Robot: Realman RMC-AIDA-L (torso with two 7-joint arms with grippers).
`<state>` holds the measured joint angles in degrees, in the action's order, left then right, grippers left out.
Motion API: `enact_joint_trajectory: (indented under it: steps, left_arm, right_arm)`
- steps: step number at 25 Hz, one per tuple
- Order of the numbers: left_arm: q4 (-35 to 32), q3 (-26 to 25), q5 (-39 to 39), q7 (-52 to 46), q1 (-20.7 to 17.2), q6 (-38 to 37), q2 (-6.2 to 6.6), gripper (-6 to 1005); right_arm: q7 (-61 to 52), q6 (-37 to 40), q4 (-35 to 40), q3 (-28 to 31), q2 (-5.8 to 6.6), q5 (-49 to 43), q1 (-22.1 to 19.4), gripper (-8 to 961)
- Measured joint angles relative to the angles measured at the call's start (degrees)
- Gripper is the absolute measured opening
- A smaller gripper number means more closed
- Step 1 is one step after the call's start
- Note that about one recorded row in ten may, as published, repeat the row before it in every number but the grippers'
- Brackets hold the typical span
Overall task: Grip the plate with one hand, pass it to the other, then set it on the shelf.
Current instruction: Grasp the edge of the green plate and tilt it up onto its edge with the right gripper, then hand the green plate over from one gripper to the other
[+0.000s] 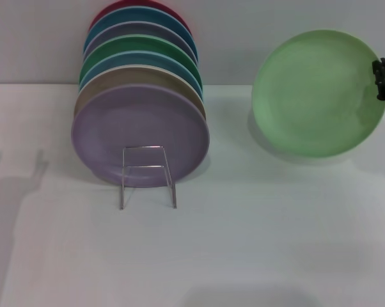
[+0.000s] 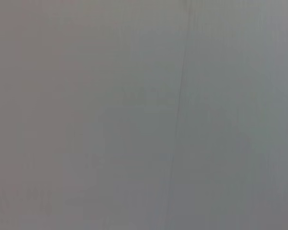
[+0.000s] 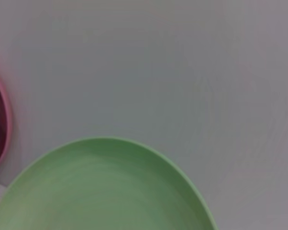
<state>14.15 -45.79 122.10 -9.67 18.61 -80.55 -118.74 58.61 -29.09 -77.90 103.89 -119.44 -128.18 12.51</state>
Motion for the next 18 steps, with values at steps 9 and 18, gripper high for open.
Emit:
enact_joint_trajectory:
  steps: [9,18]
  left_arm:
    - [0.0,0.0,0.1,0.0,-0.3,-0.3,0.13,773]
    - [-0.3,0.0,0.1,0.0,-0.3,-0.3,0.19,770]
  right_arm:
    - [23.7,10.6,7.5,-3.4,-0.01,27.7,-1.9,19]
    - [41.3,10.9,10.6,-4.2,0.06,46.4,-2.5,20]
